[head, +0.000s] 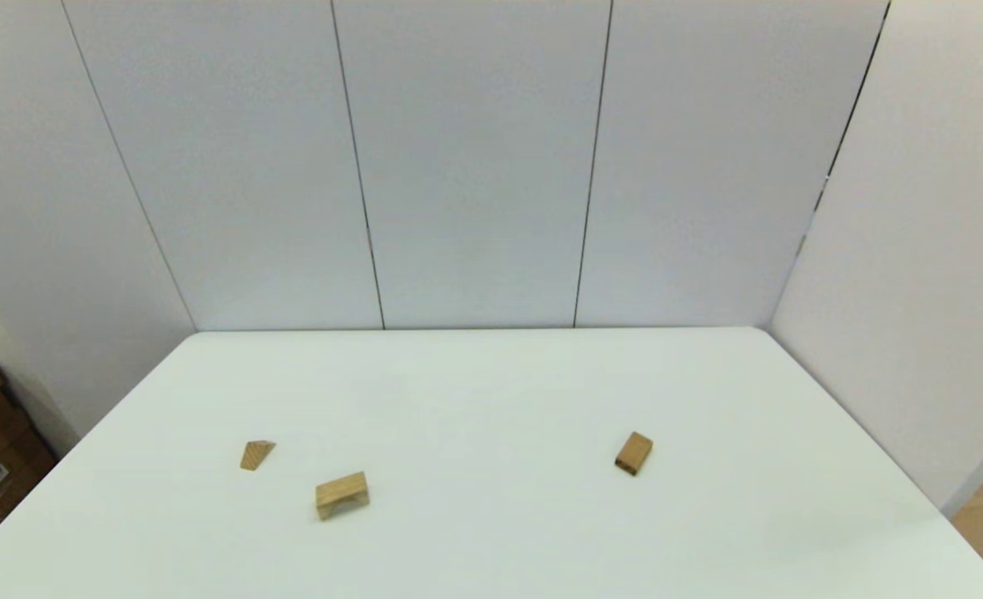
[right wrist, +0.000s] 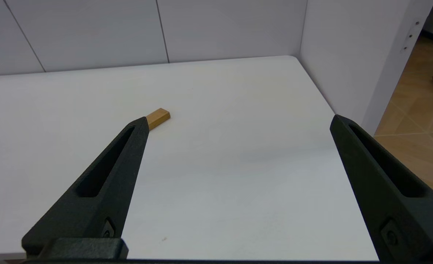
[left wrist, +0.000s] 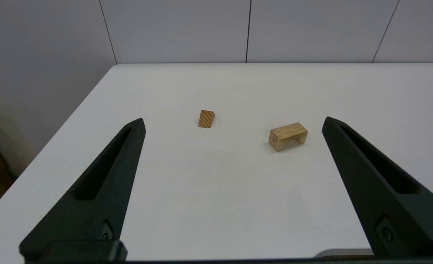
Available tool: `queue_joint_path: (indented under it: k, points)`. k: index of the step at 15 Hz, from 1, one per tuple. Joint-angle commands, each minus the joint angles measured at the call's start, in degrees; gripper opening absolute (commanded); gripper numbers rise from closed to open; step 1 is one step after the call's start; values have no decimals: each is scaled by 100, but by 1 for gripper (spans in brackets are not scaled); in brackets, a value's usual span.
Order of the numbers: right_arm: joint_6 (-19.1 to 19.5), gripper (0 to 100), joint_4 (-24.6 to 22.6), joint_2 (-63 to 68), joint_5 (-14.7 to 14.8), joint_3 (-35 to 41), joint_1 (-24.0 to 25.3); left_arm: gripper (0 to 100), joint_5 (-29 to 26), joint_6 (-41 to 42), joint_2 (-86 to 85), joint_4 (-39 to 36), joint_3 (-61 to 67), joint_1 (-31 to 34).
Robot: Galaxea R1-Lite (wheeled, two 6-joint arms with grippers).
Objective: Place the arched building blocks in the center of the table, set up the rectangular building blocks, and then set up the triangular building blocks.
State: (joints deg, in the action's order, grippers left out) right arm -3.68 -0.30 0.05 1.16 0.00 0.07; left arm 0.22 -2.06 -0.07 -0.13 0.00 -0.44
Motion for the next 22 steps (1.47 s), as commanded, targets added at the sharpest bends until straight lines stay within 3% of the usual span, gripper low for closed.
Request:
queue_joint_path:
  k: [1, 22]
  points:
    - [-1, 100, -5, 4, -2, 0, 1, 100, 4, -5, 7, -4, 0, 0]
    - [-1, 100, -5, 4, 7, 0, 1, 100, -4, -5, 34, 13, -9, 0]
